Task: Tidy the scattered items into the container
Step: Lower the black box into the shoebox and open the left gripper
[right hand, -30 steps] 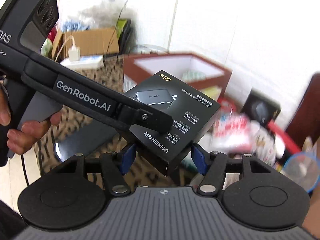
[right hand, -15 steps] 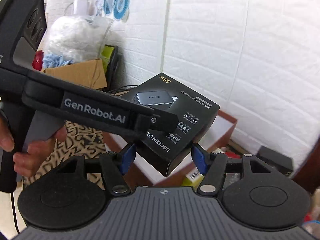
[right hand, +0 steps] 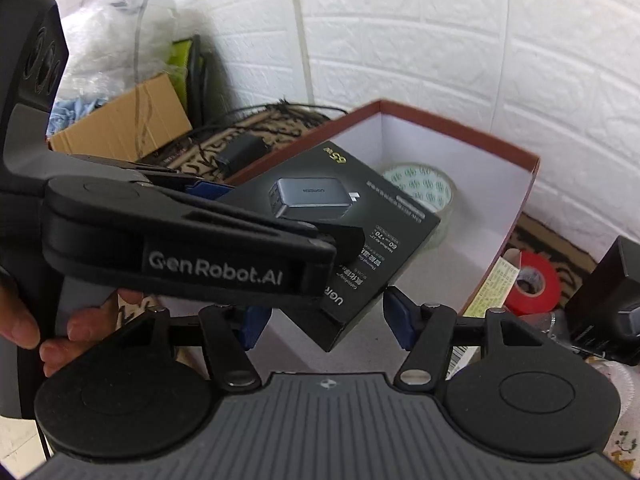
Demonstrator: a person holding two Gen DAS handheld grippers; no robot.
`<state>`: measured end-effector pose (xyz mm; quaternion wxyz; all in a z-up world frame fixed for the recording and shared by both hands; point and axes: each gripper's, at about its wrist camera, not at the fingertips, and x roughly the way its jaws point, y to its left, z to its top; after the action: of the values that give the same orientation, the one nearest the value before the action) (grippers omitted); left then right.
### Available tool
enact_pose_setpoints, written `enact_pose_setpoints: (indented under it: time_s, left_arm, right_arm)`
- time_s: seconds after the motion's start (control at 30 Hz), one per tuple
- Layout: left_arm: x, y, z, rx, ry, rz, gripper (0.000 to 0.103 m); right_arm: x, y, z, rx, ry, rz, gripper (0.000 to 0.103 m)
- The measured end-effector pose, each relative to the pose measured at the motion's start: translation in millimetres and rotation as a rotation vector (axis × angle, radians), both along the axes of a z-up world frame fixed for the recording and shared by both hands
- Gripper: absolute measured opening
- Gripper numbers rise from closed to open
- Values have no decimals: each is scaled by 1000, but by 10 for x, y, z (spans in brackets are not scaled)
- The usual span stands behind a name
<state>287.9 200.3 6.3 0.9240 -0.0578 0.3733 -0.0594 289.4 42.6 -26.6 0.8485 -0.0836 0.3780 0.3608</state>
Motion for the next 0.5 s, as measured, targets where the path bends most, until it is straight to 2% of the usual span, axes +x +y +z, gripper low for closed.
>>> enact_pose_setpoints:
  time_s: [0.13, 0.2, 0.27, 0.37, 0.5]
  left_arm:
    - [155, 48, -88, 4, 24, 11, 89]
    - [205, 12, -109, 63, 16, 6, 92]
    - [244, -14, -119, 92, 20, 5, 96]
    - [251, 11, -118, 72, 36, 2, 97]
    - [208, 21, -116, 68, 35, -12, 99]
  right_arm:
    - [91, 96, -33, -34, 9, 6, 68]
    - [139, 159, -42, -41, 8, 9, 69]
    - [171, 239, -51, -72, -1, 1, 73]
    - [171, 311, -77, -125, -14, 7, 79]
    - [140, 259, -80, -133, -23, 10, 87]
